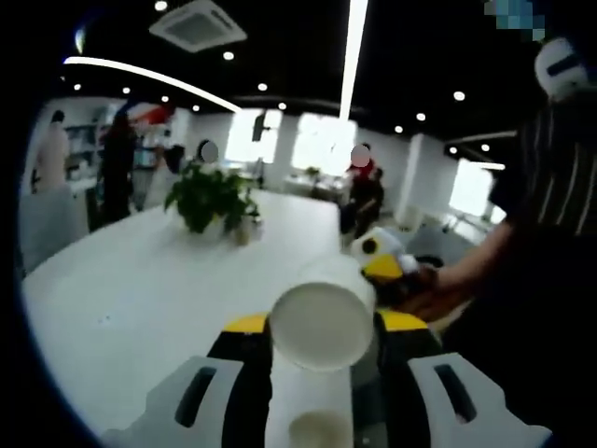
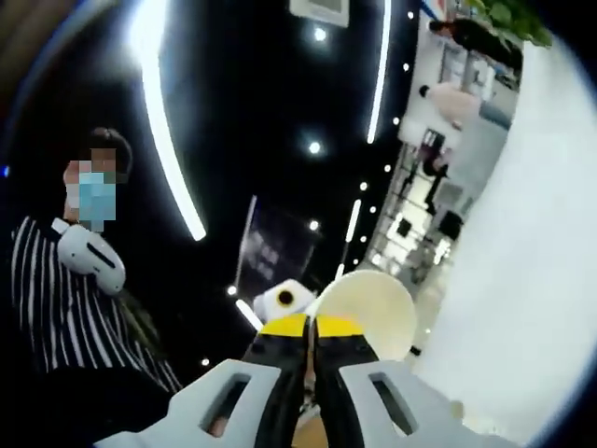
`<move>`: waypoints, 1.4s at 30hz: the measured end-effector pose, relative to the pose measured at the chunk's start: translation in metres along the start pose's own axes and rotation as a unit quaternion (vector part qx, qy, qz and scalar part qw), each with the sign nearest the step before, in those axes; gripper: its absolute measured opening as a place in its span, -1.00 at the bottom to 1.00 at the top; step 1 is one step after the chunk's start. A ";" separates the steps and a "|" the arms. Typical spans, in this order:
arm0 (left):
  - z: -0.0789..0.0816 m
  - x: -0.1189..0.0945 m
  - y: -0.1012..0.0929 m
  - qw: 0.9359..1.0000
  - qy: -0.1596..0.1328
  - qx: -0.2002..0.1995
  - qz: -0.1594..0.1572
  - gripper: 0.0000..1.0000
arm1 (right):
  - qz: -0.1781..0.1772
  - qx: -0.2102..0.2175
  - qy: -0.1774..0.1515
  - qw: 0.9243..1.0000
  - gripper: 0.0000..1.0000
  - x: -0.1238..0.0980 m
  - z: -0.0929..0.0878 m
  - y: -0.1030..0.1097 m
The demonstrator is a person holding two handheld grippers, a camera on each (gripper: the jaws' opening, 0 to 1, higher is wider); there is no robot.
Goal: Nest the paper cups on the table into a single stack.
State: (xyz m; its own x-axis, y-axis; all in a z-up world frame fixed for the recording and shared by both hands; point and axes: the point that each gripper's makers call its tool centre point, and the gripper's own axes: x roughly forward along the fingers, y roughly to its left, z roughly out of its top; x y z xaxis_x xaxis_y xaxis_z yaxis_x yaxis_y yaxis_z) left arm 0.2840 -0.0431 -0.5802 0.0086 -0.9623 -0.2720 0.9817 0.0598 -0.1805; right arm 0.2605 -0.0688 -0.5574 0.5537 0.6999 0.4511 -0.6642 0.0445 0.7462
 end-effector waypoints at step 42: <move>-0.096 -0.051 0.014 0.984 0.021 0.000 0.176 0.55 | -0.094 -0.061 0.192 0.975 -1.00 0.020 -0.046 -0.034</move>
State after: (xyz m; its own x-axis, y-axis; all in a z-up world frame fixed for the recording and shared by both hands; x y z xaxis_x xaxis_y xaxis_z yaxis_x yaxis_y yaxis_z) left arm 0.2792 0.0323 -0.6594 0.3409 -0.8701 -0.3559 0.9191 0.3881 -0.0685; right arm 0.2704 -0.0235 -0.5962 0.4575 0.8857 0.0787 -0.6372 0.2648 0.7238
